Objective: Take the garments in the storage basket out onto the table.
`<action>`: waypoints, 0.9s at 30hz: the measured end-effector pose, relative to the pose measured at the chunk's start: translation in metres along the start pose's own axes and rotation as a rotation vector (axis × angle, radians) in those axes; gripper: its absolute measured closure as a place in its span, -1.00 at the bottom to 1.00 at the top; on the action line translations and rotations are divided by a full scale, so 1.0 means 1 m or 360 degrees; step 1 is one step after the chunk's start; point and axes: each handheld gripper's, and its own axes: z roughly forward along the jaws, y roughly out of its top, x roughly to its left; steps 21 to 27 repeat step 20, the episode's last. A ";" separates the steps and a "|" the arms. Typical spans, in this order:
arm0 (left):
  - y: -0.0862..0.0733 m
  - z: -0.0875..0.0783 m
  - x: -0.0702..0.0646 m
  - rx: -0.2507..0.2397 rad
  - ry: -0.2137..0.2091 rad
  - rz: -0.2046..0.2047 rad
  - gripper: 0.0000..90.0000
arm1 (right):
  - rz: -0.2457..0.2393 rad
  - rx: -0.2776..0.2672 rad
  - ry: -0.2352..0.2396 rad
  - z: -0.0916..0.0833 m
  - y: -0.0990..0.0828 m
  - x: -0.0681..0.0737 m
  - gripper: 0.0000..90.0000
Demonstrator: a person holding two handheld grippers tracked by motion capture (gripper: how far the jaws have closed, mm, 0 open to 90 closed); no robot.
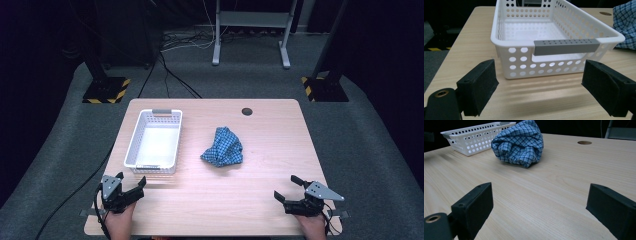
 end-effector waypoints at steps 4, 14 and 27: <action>-0.005 0.000 0.001 0.0029 0.0005 -0.0008 -0.74 | -0.0003 -0.0002 -0.0003 0.000 0.000 0.000 -0.87; -0.012 0.003 0.001 0.0091 0.0014 -0.0019 -0.73 | 0.0005 -0.0003 -0.0003 0.000 0.000 0.000 -0.87; -0.012 0.005 -0.001 0.0148 0.0006 0.0014 -0.73 | -0.0015 -0.0003 -0.0016 0.000 0.000 0.001 -0.88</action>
